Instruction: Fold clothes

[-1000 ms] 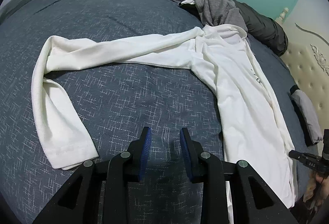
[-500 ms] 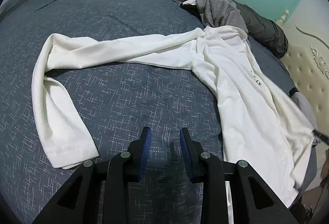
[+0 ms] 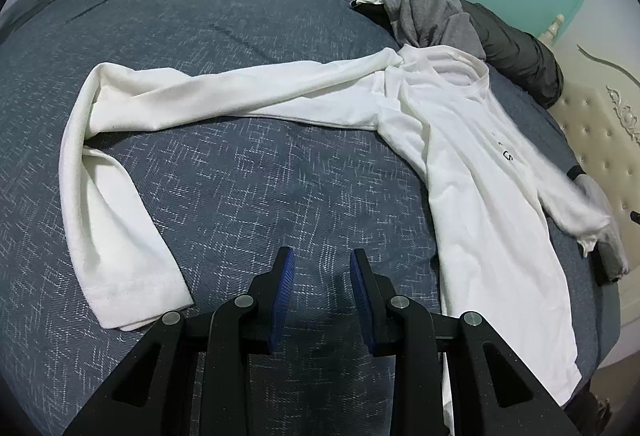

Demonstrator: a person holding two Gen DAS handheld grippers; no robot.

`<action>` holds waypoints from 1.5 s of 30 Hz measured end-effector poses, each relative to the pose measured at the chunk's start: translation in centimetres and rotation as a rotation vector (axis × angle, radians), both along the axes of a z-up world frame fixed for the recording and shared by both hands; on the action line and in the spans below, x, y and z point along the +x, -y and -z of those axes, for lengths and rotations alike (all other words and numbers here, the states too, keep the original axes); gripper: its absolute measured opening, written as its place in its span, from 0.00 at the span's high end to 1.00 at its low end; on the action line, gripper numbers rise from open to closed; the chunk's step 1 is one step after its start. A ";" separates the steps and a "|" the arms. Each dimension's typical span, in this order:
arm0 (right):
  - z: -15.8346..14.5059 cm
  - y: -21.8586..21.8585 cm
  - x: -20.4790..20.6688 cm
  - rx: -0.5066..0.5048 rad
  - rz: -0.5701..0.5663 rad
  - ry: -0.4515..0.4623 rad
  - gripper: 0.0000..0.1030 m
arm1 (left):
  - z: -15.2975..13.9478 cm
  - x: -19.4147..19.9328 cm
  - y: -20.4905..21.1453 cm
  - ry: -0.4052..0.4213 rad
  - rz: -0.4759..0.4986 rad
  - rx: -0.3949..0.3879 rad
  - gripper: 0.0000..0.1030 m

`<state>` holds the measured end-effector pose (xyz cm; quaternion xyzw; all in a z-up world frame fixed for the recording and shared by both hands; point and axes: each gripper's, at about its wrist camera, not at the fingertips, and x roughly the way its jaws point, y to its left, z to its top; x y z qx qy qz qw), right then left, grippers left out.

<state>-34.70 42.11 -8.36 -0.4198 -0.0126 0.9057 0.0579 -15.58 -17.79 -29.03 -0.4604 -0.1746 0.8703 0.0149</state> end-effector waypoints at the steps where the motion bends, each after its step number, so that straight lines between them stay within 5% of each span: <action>1: 0.2 0.3 0.1 -0.004 -0.016 0.000 0.94 | 0.0 0.0 0.1 0.003 0.001 0.004 0.70; 3: 0.7 1.2 0.6 -0.013 -0.064 0.006 0.86 | 0.1 -0.1 -0.1 0.009 0.010 0.023 0.70; 13: 5.4 6.1 4.6 -0.152 -0.245 0.091 0.79 | -1.4 0.5 -2.8 0.029 0.098 0.076 0.68; 15: 6.4 7.1 5.5 -0.188 -0.273 0.125 0.68 | -1.7 0.7 -3.5 0.041 0.112 0.087 0.63; 27: 10.2 12.0 14.5 -0.299 -0.496 0.302 0.65 | -1.8 4.7 -8.2 0.168 0.243 0.074 0.62; 44: 10.2 11.0 21.2 -0.329 -0.532 0.360 0.59 | 0.5 9.2 -11.6 0.261 0.361 0.018 0.59; 45: 10.3 11.1 21.5 -0.324 -0.537 0.367 0.59 | 0.5 9.3 -11.6 0.257 0.364 0.017 0.67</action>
